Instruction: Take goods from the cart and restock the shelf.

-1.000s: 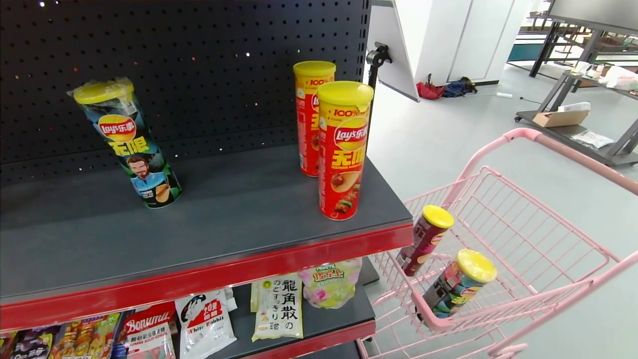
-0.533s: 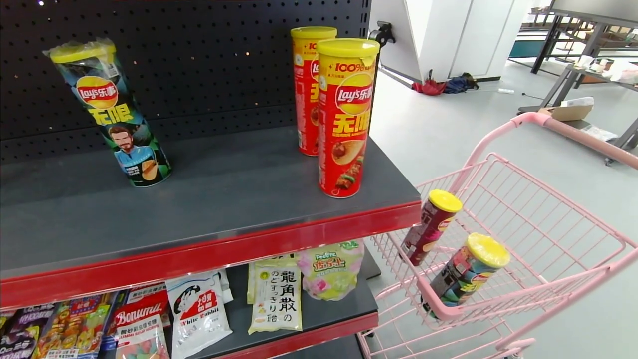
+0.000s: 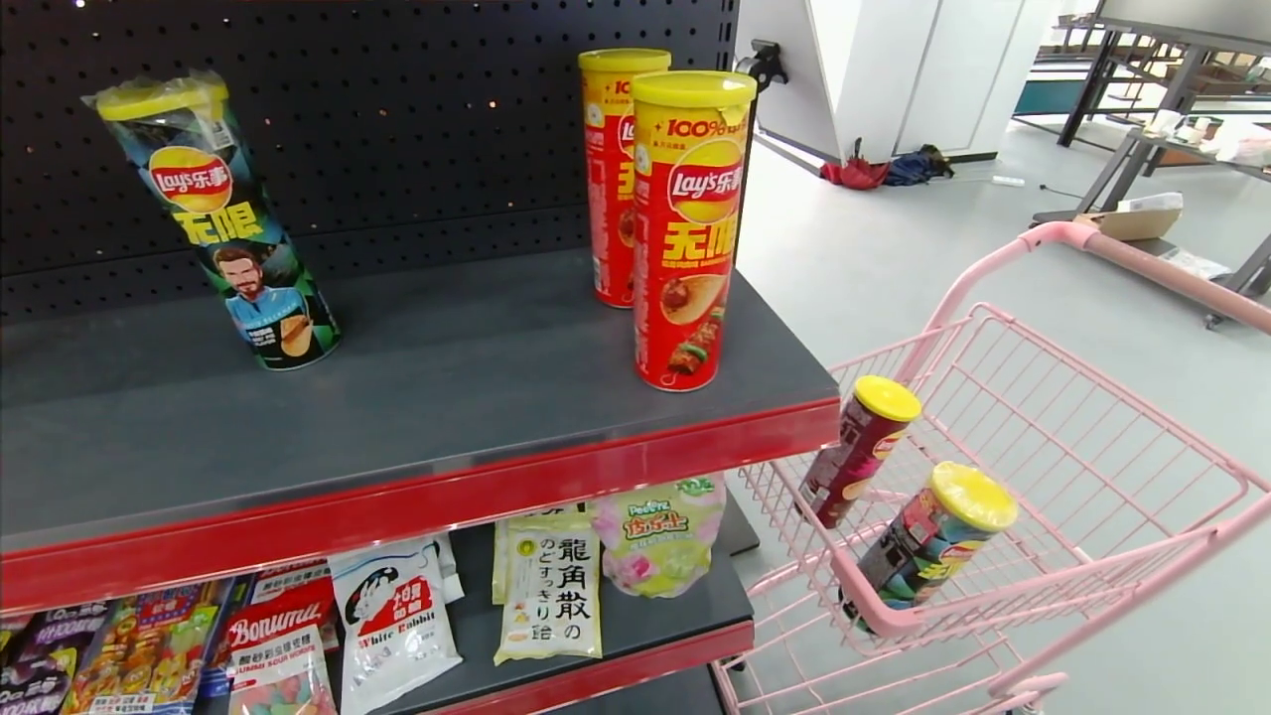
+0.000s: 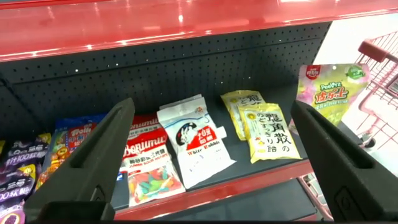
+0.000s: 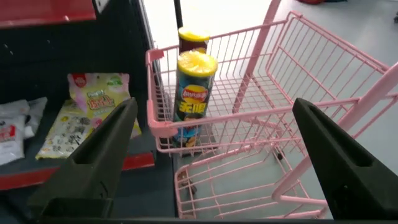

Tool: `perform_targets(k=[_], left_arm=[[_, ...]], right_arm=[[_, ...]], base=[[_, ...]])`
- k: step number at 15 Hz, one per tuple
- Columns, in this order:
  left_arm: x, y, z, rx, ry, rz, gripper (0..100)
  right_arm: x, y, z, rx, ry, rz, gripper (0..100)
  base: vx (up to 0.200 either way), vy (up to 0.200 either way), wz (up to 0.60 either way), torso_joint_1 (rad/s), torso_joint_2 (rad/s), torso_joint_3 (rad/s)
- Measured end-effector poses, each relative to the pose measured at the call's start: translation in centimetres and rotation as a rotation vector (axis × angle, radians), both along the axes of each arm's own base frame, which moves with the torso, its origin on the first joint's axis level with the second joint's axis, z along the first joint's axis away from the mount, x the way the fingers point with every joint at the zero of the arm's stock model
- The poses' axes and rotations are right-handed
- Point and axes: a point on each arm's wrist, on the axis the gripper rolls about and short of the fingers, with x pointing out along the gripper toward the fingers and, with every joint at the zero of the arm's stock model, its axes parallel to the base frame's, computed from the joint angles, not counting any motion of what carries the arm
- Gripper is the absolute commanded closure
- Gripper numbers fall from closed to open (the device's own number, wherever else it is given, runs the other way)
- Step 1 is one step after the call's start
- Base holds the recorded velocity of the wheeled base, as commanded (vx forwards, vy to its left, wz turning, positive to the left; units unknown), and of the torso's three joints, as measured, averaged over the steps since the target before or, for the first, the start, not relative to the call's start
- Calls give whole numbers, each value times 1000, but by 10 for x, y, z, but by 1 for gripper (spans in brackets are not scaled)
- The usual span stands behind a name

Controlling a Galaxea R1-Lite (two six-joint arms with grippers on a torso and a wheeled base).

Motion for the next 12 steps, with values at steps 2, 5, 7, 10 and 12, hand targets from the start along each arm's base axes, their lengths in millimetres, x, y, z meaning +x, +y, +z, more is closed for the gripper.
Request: perform_targets(k=[2,5,7,10,12], left_arm=[[0,0,0,0,0,0,0],[0,0,0,0,0,0,0],[0,0,0,0,0,0,0],[0,0,0,0,0,0,0],[0,0,0,0,0,0,0]], right_arm=[[4,0,36,53,4,33,0],[52,2,79,123,113,77,0],[98,5,80,153,178,99,0],[149,11,47,189,326,117,0],[171,14,28,204,424,118,0]], base=[[0,0,0,0,0,0],[0,0,0,0,0,0],[0,0,0,0,0,0],[0,0,0,0,0,0],[0,0,0,0,0,0]])
